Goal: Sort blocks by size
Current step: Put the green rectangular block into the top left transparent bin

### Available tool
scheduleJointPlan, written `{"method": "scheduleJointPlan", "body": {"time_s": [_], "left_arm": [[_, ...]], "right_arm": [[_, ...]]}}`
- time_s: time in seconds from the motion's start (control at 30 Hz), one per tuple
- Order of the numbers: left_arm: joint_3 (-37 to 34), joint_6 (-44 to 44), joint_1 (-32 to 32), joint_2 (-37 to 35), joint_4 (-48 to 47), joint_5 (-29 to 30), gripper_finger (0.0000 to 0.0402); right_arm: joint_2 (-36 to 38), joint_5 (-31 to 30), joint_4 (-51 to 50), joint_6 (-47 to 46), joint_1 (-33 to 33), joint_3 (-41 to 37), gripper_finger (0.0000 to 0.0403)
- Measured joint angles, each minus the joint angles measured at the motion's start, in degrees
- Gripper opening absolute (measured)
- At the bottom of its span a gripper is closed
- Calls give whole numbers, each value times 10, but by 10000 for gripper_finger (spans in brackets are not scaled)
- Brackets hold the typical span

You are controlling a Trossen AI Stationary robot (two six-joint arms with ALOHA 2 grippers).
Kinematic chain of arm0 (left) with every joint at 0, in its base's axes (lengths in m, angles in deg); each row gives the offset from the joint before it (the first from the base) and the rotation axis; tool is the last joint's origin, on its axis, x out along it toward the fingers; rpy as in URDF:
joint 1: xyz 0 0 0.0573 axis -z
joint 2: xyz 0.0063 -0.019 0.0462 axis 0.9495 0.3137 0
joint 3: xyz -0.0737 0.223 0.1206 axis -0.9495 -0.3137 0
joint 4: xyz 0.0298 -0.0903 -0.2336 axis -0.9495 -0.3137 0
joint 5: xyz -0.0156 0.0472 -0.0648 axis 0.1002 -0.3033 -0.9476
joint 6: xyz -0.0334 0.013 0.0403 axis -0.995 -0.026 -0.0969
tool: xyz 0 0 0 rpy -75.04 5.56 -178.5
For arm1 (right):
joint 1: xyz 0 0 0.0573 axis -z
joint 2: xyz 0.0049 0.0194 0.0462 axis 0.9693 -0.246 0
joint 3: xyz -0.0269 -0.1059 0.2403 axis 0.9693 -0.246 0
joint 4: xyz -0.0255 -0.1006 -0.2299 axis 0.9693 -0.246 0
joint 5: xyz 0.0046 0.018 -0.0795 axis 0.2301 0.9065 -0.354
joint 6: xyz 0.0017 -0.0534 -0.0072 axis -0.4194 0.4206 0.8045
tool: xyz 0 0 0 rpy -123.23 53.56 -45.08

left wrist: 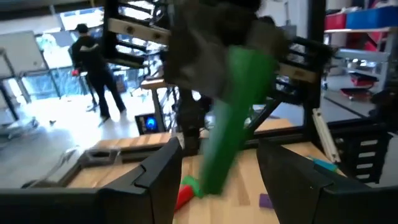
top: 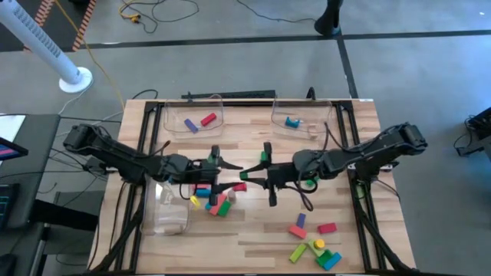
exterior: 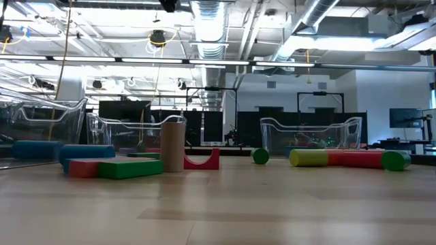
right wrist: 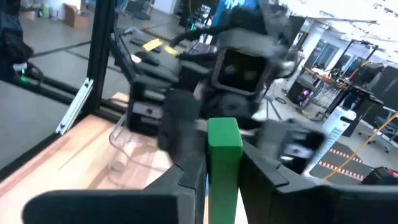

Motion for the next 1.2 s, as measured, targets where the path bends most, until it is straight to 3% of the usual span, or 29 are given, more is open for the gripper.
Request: {"method": "scheduleJointPlan", "body": {"time_s": [0.17, 0.47, 1.2], "left_arm": [[0, -4, -2, 0, -2, -11, 200], [0, -4, -1, 0, -32, -6, 198], [0, 33, 1, 0, -55, 38, 98]], "right_arm": [[-32, 1, 39, 26, -1, 0, 96], [-24, 1, 53, 30, -1, 1, 96], [-24, -34, 34, 29, -1, 1, 96]]}}
